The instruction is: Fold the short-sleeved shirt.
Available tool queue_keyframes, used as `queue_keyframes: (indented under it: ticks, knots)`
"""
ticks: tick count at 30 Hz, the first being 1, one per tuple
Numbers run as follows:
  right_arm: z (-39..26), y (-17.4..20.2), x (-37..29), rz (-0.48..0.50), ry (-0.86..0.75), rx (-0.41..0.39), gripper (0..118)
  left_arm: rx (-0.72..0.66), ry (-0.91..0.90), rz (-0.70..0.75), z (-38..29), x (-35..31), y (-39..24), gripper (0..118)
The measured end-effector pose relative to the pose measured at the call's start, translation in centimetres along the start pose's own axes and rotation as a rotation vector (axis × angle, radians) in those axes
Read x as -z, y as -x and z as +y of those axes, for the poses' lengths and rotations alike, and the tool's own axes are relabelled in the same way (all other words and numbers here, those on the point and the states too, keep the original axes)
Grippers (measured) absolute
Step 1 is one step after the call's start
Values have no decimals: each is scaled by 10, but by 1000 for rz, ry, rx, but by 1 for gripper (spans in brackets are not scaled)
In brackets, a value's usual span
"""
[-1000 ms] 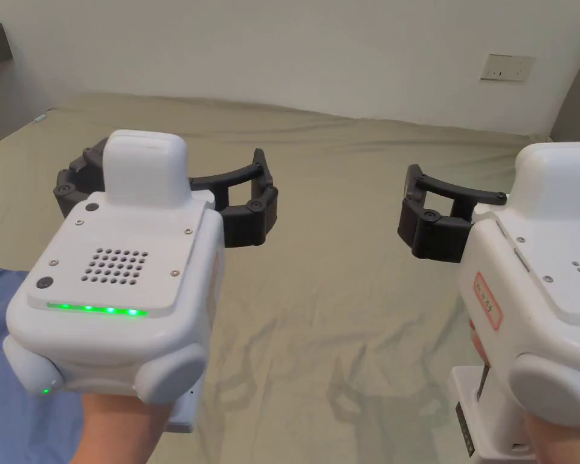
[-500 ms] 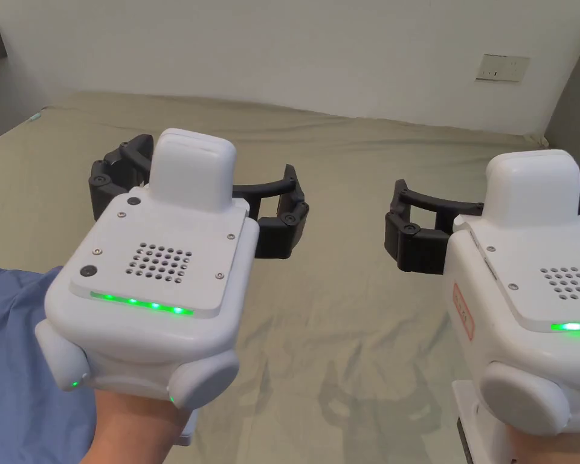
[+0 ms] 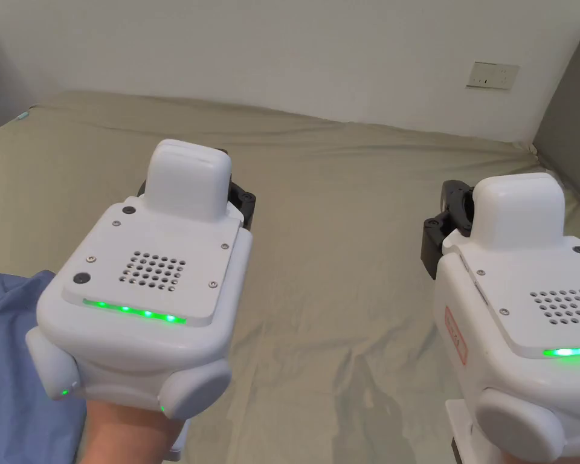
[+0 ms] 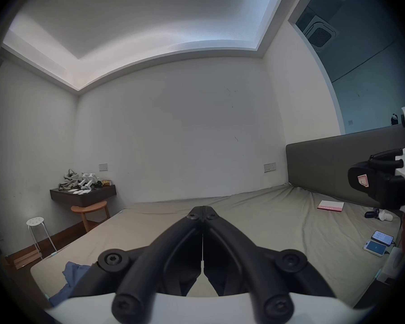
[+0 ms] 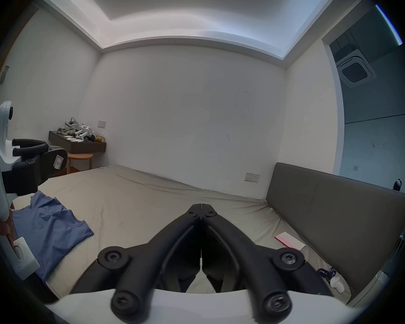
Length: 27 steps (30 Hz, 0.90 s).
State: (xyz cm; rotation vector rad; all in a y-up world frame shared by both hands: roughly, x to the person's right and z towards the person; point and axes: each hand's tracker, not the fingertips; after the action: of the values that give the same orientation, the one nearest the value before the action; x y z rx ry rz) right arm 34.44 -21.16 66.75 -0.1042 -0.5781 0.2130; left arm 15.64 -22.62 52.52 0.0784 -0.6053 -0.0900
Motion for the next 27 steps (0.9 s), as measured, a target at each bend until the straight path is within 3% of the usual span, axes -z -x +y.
queue_keyframes:
  ticks: [5, 11, 22, 27]
  knots:
    - [3, 8, 9, 22, 11, -3, 1, 7, -2, 43, 0, -3, 14, 0]
    - [8, 40, 18, 126, -16, 1, 1, 50, 31, 167, -2, -17, 55, 0]
    - [24, 161, 31, 488, -65, 71, 1, 95, 72, 564, -6, -92, 156, 0]
    - [25, 208, 20, 602, -111, 1, 1, 68, 114, 667, -19, -122, 187, 0]
